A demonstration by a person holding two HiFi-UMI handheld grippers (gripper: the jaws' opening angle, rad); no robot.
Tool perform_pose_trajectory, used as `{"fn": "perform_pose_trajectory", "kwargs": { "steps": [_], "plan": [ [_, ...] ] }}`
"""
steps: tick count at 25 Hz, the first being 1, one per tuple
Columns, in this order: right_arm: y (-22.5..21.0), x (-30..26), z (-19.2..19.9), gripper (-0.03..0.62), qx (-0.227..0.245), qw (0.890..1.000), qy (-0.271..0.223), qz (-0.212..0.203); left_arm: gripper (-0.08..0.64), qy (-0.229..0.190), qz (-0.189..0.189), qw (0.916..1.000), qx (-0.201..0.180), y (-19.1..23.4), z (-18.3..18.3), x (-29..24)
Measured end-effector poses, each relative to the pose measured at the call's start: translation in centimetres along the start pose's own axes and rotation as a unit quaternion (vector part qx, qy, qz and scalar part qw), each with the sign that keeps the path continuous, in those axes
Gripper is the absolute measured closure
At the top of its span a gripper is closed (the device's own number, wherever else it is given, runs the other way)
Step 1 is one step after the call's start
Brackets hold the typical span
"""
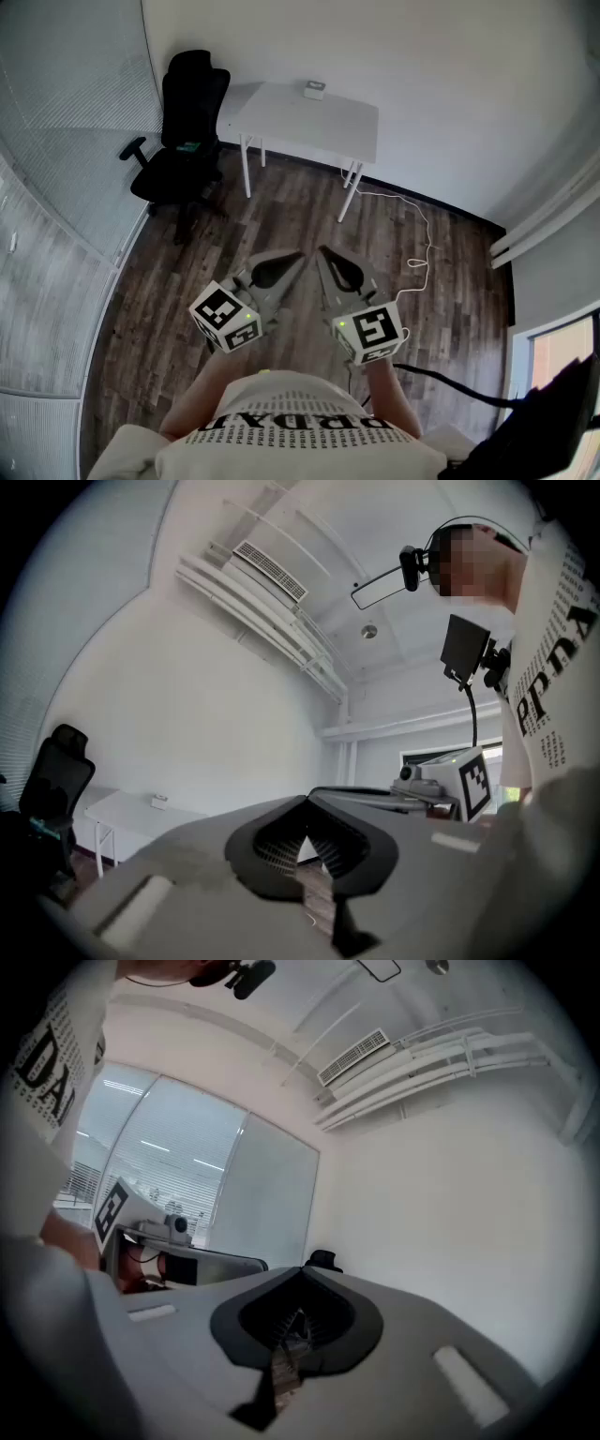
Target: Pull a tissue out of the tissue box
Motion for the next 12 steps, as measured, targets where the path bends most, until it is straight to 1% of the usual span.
{"fn": "perform_pose_trajectory", "kwargs": {
  "steps": [3, 7, 12],
  "plan": [
    [0.01, 0.08, 0.13, 0.584, 0.000, 1.000, -0.001, 0.004, 0.569, -0.001, 0.006, 1.0000, -0.004, -0.11, -0.02, 0.17],
    [0.16, 0.02, 0.25, 0.584, -0.012, 1.000, 0.003, 0.007, 0.570, -0.001, 0.007, 1.0000, -0.005, -0.11, 0.10, 0.36],
    [0.53, -0.10, 0.11, 0.584, -0.028, 0.999, -0.011, 0.011, 0.569, -0.005, 0.010, 0.9999, -0.005, -0.13, -0.08, 0.77]
  ]
}}
Point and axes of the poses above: the fingertips, and each gripper's own axes: x backward along the fingers, y to its left, z out of its underside, the point moved 9 cm from there along x, backward along the fingers, and after that the axes turned 10 degrees about -x, right-handed, at the moved point
